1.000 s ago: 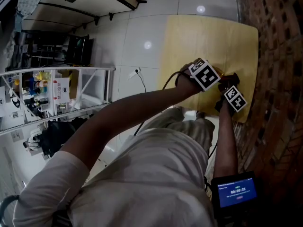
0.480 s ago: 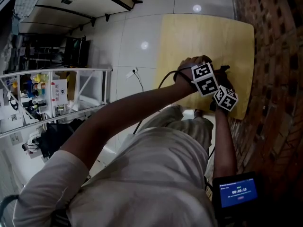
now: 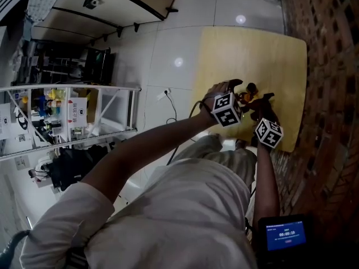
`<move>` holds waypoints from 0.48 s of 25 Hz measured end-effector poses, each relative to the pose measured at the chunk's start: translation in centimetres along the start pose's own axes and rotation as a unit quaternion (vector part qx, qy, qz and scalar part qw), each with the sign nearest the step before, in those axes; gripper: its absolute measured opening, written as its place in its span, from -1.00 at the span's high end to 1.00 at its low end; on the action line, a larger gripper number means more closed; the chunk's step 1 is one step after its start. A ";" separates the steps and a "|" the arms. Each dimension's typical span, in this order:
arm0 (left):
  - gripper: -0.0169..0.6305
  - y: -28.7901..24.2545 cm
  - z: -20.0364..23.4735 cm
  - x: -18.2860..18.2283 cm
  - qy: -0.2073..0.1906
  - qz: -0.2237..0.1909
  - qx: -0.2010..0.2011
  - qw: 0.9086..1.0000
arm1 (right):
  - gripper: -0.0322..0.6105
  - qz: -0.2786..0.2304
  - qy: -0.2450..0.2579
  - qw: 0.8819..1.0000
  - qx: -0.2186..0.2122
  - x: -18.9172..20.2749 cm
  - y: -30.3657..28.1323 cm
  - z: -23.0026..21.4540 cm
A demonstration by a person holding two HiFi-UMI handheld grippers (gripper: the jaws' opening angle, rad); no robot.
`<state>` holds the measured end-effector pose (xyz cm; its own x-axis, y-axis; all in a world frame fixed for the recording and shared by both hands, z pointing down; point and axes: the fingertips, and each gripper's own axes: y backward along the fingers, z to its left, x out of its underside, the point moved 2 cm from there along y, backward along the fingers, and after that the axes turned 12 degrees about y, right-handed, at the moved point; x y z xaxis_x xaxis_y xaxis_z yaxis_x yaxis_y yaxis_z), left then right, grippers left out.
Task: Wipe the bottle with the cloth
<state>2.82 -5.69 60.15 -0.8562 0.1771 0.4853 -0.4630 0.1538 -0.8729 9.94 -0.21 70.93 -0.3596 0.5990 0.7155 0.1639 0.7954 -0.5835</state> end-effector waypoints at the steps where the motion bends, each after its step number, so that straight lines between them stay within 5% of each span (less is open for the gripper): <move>1: -0.45 -0.1 0.1 0.7 0.007 0.004 0.002 1.000 | 0.61 0.000 0.000 1.000 -0.002 0.3 0.3 0.2; 7: -0.29 -2.2 -0.6 2.6 -0.013 0.057 0.011 0.998 | 0.61 0.016 -0.010 1.000 0.006 3.0 2.0 0.1; 12: -0.11 -3.9 -1.1 2.0 0.059 0.074 0.001 0.996 | 0.61 0.025 -0.012 0.999 0.019 3.8 3.7 -0.4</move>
<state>3.16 -4.87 64.58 -0.8823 0.3103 0.3538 -0.3345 0.1153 -0.9353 9.53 5.06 71.60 -0.3730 0.6352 0.6763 0.1471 0.7601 -0.6329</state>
